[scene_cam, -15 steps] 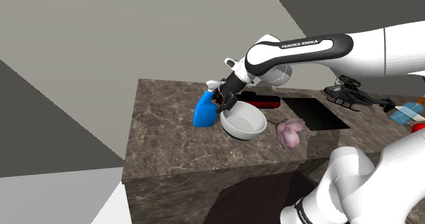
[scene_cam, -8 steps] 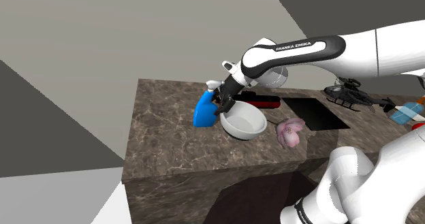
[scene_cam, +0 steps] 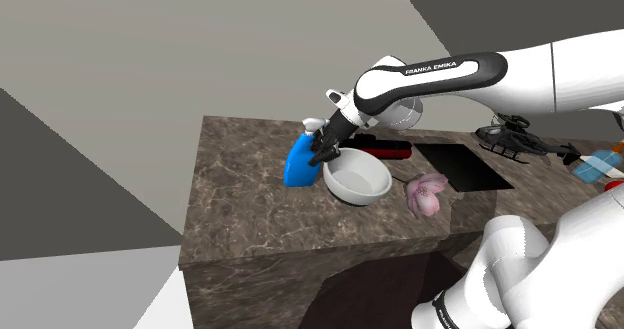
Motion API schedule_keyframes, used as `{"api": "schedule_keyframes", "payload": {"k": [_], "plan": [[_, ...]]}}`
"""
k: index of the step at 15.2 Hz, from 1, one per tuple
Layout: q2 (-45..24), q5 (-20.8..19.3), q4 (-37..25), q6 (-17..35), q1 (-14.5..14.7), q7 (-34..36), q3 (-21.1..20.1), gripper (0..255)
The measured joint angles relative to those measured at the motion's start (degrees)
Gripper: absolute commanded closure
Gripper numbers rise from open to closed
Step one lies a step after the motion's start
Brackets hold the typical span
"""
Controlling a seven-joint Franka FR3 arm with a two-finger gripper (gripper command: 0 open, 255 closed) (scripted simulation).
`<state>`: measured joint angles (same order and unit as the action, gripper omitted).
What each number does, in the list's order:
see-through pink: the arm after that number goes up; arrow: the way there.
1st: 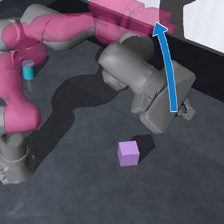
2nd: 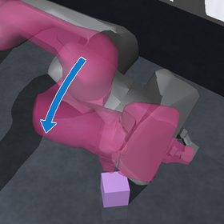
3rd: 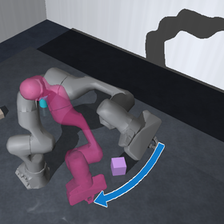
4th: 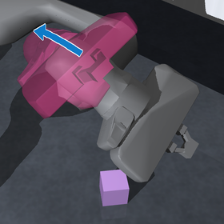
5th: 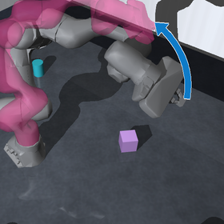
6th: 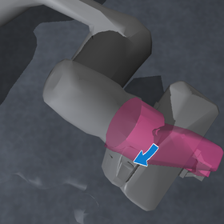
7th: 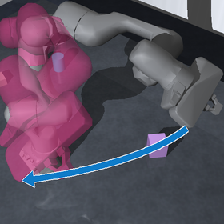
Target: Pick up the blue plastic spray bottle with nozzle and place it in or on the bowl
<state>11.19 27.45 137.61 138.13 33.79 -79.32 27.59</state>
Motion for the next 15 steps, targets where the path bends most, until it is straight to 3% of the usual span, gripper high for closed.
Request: {"api": "schedule_keyframes", "payload": {"k": [6, 15], "plan": [[0.6, -0.8, -0.3, -0.7, -0.2, 0.8, -0.2, 255], [3.9, -5.2, -4.0, -6.5, -1.5, 5.8, -1.4, 255]]}}
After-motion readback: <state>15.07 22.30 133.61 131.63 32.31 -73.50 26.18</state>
